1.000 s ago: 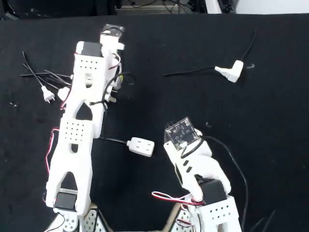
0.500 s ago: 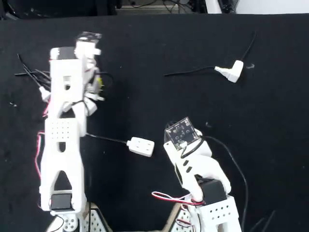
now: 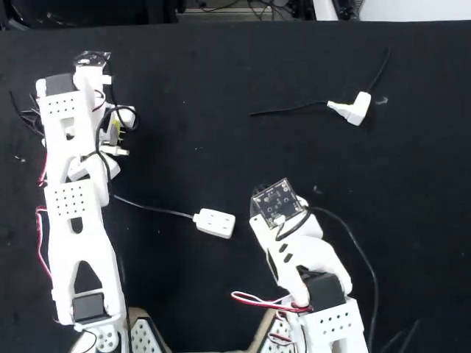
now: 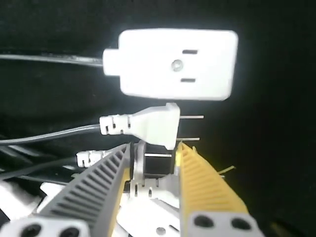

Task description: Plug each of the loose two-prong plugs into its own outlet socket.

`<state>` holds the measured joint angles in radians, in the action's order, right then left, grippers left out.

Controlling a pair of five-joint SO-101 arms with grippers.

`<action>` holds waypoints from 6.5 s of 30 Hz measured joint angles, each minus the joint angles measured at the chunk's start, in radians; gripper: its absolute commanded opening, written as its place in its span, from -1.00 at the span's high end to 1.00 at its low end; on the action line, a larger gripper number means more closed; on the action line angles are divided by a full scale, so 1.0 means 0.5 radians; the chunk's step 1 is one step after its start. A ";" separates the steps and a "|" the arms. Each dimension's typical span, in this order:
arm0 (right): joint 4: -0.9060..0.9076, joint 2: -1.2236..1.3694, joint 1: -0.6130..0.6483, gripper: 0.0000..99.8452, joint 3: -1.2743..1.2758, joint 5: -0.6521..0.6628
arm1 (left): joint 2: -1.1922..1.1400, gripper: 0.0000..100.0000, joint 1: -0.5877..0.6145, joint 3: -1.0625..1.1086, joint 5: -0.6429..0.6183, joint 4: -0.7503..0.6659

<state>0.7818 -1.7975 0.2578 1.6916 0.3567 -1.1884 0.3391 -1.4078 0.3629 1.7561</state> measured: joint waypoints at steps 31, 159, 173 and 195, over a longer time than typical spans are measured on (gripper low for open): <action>0.000 0.000 0.000 0.98 0.000 0.000 | 1.737 0.68 -0.034 2.737 -0.878 -1.102; 0.000 0.000 -0.479 0.98 0.000 -0.215 | 1.942 0.94 -1.366 2.455 -0.694 -0.325; -0.046 0.000 -0.875 0.98 -0.012 -0.632 | 1.942 0.55 -1.832 2.796 -0.549 -1.034; -0.077 0.000 -0.543 0.67 -0.003 -0.632 | 2.786 0.60 -1.614 2.989 -0.295 -0.295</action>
<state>0.7434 -1.7975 -0.0138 1.6901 0.0407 0.2048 -0.4680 0.0867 0.2156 1.6088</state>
